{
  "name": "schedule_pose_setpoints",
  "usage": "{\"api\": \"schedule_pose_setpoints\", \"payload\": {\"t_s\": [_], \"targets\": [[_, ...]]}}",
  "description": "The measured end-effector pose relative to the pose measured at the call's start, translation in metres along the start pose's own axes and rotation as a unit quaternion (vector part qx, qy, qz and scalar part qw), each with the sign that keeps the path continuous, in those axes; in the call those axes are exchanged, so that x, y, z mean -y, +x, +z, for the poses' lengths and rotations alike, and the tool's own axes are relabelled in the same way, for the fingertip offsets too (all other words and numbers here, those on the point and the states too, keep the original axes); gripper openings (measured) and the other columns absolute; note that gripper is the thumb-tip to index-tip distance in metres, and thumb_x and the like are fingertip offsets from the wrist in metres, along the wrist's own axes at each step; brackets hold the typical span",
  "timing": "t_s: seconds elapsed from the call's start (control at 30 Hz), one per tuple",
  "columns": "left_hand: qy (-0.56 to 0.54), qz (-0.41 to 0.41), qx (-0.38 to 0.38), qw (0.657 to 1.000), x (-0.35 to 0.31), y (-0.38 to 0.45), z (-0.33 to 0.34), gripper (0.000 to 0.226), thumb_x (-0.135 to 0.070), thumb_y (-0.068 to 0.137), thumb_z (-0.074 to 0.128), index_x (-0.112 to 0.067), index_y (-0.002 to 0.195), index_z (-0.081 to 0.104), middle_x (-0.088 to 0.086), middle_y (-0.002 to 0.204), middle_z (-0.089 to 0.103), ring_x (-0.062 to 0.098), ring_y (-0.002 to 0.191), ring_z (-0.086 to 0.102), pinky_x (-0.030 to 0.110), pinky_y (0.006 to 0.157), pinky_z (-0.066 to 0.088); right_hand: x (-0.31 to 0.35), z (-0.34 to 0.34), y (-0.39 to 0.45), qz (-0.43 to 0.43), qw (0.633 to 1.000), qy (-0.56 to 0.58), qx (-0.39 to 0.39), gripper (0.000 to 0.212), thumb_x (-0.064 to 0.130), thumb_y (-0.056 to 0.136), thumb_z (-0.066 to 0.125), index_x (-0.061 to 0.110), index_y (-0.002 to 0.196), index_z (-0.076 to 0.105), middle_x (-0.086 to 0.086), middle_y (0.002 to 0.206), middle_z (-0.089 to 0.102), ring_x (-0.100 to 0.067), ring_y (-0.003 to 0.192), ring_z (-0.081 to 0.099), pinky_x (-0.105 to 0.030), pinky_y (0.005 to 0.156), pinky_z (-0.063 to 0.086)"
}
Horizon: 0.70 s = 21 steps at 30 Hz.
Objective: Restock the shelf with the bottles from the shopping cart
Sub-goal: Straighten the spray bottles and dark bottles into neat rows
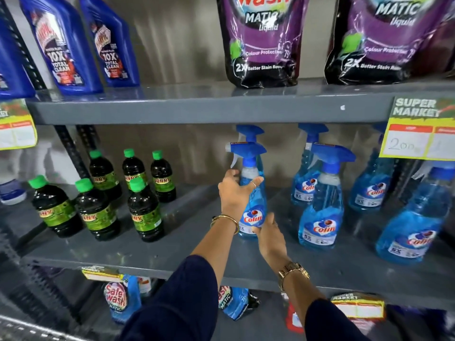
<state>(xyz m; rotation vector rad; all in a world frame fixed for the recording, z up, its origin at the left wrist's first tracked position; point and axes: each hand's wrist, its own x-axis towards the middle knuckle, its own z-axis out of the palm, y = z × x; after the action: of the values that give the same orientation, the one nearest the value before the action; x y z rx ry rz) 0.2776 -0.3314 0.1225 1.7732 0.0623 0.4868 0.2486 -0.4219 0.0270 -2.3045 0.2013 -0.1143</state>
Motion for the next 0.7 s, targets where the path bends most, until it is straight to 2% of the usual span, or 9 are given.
{"api": "schedule_pose_setpoints", "payload": {"t_s": [0.13,0.2,0.3,0.37,0.43,0.5,0.57,0.7], "targets": [[-0.019,0.000,-0.003,1.000,0.000,-0.004,0.002,0.046,-0.030,0.065,0.082,-0.009,0.098,0.058,-0.005,0.085,0.065,-0.004,0.065,0.060,0.001,0.052,0.047,-0.009,-0.001,-0.009,0.020,1.000,0.002,-0.017,0.042,0.018,0.093,0.052,0.005,0.126,0.030,-0.021,0.127,0.051,-0.034,0.111,0.056,-0.041,0.086,0.049],[-0.027,-0.011,-0.007,1.000,0.000,-0.006,0.002,0.052,-0.029,0.063,0.084,-0.007,0.103,0.058,-0.004,0.087,0.064,0.000,0.067,0.061,0.002,0.052,0.047,-0.015,-0.004,-0.015,0.013,1.000,-0.003,-0.028,0.044,0.020,0.093,0.053,0.003,0.126,0.031,-0.022,0.129,0.049,-0.036,0.112,0.055,-0.042,0.087,0.048],[-0.018,-0.016,-0.002,1.000,0.004,-0.013,0.000,0.063,-0.031,0.060,0.085,-0.006,0.111,0.055,-0.003,0.096,0.065,0.011,0.082,0.063,0.011,0.067,0.049,-0.028,-0.011,-0.027,-0.012,0.998,-0.023,-0.053,0.043,0.021,0.092,0.054,0.001,0.125,0.035,-0.022,0.129,0.048,-0.038,0.112,0.054,-0.041,0.089,0.047],[0.001,-0.019,-0.006,1.000,0.011,-0.023,-0.003,0.067,-0.036,0.062,0.083,-0.007,0.115,0.054,-0.002,0.105,0.061,0.012,0.094,0.058,0.020,0.081,0.047,-0.040,-0.019,-0.035,-0.020,0.995,-0.036,-0.094,0.035,0.018,0.092,0.052,0.002,0.121,0.042,-0.023,0.121,0.054,-0.040,0.104,0.058,-0.041,0.083,0.048],[0.032,-0.011,-0.021,0.999,0.020,-0.038,-0.007,0.065,-0.040,0.066,0.079,-0.009,0.118,0.054,-0.004,0.103,0.052,0.008,0.095,0.049,0.013,0.081,0.037,-0.052,-0.029,-0.043,-0.020,0.989,-0.035,-0.141,0.025,0.015,0.092,0.050,0.003,0.114,0.047,-0.024,0.111,0.058,-0.043,0.095,0.059,-0.043,0.076,0.048],[0.045,0.011,-0.031,0.998,0.031,-0.054,-0.010,0.056,-0.035,0.069,0.078,-0.009,0.113,0.056,-0.004,0.095,0.050,0.008,0.091,0.045,0.000,0.072,0.030,-0.061,-0.036,-0.050,-0.018,0.981,-0.011,-0.191,0.020,0.012,0.090,0.052,0.000,0.107,0.048,-0.025,0.105,0.060,-0.045,0.093,0.058,-0.044,0.074,0.047],[0.051,0.016,-0.023,0.998,0.044,-0.070,-0.011,0.049,-0.025,0.070,0.078,-0.006,0.109,0.056,-0.003,0.090,0.054,0.012,0.093,0.046,0.003,0.070,0.029,-0.067,-0.040,-0.053,-0.011,0.971,0.022,-0.238,0.024,0.009,0.087,0.058,-0.005,0.105,0.049,-0.028,0.104,0.059,-0.044,0.096,0.056,-0.046,0.078,0.047],[0.062,-0.002,0.018,0.998,0.064,-0.097,-0.002,0.046,-0.015,0.070,0.077,-0.006,0.109,0.055,0.011,0.104,0.065,0.020,0.098,0.051,0.007,0.070,0.031,-0.072,-0.047,-0.051,0.022,0.954,0.029,-0.298,0.046,0.011,0.076,0.071,-0.010,0.110,0.047,-0.032,0.107,0.054,-0.046,0.099,0.051,-0.051,0.084,0.046]]}}
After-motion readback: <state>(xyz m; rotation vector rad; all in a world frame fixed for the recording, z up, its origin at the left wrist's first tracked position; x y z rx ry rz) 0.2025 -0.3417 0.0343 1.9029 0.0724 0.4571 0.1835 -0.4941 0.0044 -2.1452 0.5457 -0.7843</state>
